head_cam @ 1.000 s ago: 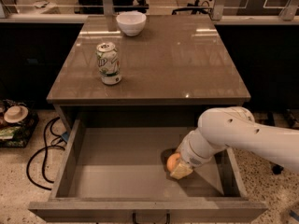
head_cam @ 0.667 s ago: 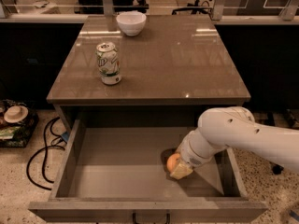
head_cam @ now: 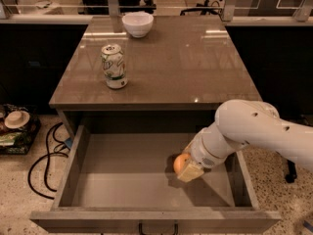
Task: Pick orange from top drawer and place on counter
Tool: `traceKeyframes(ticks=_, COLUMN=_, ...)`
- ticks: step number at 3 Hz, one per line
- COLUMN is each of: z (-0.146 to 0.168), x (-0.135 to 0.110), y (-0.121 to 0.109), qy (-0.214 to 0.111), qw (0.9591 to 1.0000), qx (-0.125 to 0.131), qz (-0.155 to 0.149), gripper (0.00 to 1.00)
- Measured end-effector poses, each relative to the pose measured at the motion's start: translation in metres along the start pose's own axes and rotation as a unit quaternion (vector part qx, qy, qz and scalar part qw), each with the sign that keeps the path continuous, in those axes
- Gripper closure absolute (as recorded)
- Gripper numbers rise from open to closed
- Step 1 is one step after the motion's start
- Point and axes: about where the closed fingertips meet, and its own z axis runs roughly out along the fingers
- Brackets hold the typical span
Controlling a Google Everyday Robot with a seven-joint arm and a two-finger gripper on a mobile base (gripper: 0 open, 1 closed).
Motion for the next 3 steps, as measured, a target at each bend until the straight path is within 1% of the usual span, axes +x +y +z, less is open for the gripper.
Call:
traceKeyframes(ticks=2, z=-0.068, x=-0.016, y=0.006, qy=-0.041, qw=0.9988, qx=0.008, qz=0.025, gripper=1.00)
traceKeyframes(ticks=3, z=-0.101, x=-0.021, y=0.000, qy=-0.052, qw=0.9978, qx=0.010, qz=0.040, gripper=1.00)
